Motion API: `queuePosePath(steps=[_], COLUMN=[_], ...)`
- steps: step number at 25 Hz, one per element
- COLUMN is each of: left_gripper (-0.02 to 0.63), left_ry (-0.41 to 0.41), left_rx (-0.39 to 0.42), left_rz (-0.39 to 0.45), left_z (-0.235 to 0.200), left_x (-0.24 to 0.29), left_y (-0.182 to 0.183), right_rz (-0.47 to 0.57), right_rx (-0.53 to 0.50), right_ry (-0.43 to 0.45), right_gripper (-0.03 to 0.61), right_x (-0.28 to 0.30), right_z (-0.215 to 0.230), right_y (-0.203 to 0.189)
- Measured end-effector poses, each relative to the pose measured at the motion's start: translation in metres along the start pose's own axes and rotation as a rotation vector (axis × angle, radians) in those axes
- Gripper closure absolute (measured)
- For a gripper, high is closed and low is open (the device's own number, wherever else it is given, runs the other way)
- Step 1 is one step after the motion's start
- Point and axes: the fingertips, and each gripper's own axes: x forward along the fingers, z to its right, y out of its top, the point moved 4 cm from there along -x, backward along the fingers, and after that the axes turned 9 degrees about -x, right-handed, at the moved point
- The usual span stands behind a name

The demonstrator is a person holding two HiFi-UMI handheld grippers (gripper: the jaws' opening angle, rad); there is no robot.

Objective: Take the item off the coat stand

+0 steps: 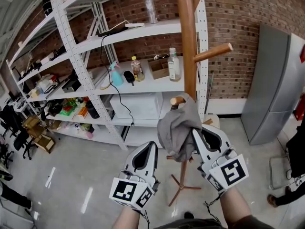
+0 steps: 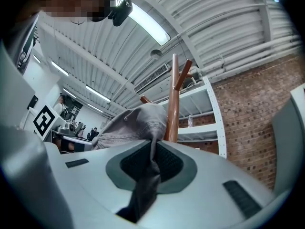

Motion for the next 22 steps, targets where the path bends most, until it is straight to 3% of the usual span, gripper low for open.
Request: queuePosePath(steps=[22], left_gripper=[0.607], left_ry=[-0.008], left_rx=[0.015], left_rz=[0.044], left_z=[0.004], left_x=[-0.014], left_y=[0.027], right_rz=[0.122], right_rx=[-0.019], right_ry=[0.027], right_gripper=[0.543], right_x=[0.002], right_z=[-0.018], right_y=[0.05])
